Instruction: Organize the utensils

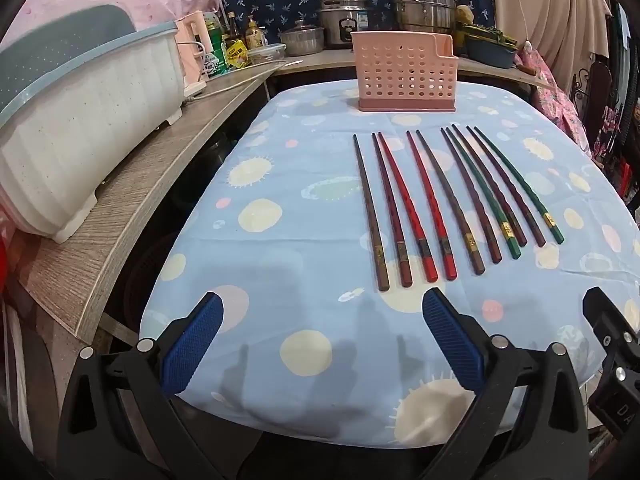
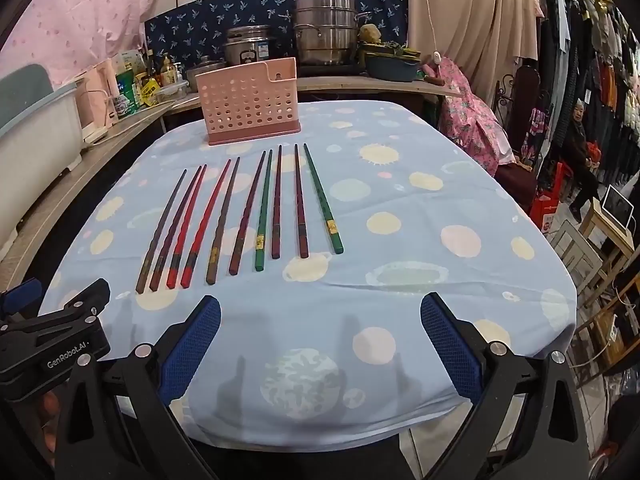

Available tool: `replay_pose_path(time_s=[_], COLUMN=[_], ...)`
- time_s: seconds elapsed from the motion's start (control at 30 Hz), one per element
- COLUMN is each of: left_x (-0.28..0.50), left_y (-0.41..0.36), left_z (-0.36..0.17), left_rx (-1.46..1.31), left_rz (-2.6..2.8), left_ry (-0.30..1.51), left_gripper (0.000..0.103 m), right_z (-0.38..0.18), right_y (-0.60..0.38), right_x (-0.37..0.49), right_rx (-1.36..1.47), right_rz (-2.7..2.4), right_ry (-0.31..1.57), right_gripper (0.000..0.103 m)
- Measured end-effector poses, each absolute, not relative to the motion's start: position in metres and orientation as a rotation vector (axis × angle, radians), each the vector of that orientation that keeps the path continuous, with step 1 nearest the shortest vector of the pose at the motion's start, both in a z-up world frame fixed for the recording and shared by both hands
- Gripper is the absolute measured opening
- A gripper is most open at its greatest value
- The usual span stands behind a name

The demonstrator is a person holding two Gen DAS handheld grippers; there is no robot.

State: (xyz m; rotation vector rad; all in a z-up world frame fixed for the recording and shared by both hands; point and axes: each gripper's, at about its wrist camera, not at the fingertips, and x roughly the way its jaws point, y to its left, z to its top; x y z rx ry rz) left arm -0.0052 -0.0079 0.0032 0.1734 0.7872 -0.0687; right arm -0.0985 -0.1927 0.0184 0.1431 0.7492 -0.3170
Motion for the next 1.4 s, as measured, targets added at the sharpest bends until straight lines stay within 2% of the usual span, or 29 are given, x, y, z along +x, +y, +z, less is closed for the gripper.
replay_pose_path(time_s=[1.4], left_x=[-0.005], left_y=[-0.010], left_z=[-0.006], left_rx=[0.171], left_rz=[-0.096], left_ry=[0.837], left_gripper=[0.096], right_z=[0.014], right_y=[-0.185], right_x=[-0.098], right_rx=[0.129], right_rz=[-0.308], right_ry=[0.757], right_gripper=[0.096])
